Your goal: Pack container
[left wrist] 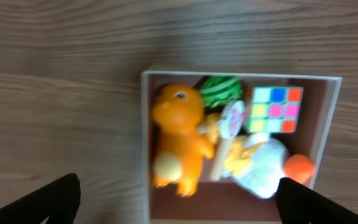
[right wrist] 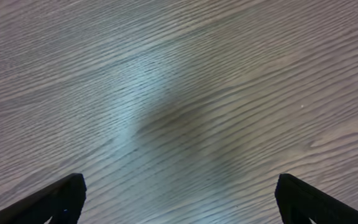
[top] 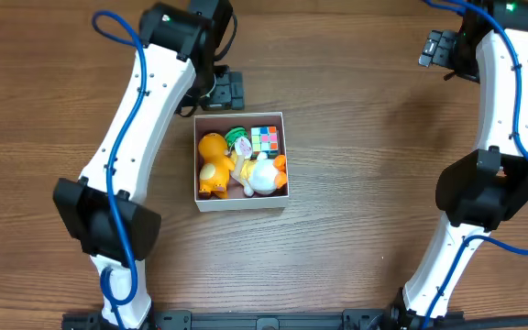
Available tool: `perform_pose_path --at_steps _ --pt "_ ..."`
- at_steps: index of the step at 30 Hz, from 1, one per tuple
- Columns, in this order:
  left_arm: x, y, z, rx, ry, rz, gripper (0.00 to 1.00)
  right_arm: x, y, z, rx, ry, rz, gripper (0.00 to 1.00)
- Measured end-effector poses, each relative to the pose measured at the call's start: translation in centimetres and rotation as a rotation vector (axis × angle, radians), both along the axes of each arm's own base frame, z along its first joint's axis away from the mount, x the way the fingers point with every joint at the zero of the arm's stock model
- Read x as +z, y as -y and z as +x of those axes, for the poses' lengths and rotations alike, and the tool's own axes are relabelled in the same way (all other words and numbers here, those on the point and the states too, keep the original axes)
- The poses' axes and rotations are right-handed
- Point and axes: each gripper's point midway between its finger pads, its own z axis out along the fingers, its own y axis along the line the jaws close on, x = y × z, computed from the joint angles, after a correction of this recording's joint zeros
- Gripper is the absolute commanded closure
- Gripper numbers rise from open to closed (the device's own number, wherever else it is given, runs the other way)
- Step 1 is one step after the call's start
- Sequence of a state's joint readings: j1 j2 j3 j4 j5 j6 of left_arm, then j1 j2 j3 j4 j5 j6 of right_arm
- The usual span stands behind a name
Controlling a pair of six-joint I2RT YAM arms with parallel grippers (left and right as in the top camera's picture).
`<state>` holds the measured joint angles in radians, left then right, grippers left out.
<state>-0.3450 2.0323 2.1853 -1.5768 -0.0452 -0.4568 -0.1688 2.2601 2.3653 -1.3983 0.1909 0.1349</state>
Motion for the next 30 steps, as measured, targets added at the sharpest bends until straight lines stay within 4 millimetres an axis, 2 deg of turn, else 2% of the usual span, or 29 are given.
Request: perform_pose_path --at_steps 3,8,9,11,13,16,19,26,30 --pt "1.7 -1.3 -0.8 -0.004 0.028 0.051 0.0 0.0 0.0 0.0 0.0 0.001 0.0 0.0" --pt "7.2 -4.0 -3.9 0.018 0.14 0.1 0.0 0.0 0.0 0.0 0.0 0.0 0.0 0.0" --pt "8.8 -4.7 -4.5 0.027 0.192 0.108 0.0 0.0 0.0 0.0 0.0 0.0 0.0 0.0" --pt "12.4 -6.3 -6.7 0.048 0.305 0.113 0.0 0.0 0.0 0.0 0.0 0.0 0.0 0.0" --pt "14.2 -7.5 -8.9 0.062 0.363 0.116 0.0 0.0 0.0 0.0 0.0 0.0 0.0 0.0" --pt "14.8 -11.0 -12.8 0.142 0.399 0.136 0.0 0.0 0.0 0.0 0.0 0.001 0.0 0.0" --pt "14.6 -14.1 -14.6 0.298 0.41 0.162 0.0 0.0 0.0 0.0 0.0 0.0 0.0 0.0" --pt "14.5 -14.1 -13.9 0.37 0.42 0.141 0.0 0.0 0.0 0.0 0.0 0.0 0.0 0.0" --pt "13.9 -13.0 -13.7 0.358 0.392 0.083 0.0 0.0 0.0 0.0 0.0 0.0 0.0 0.0"
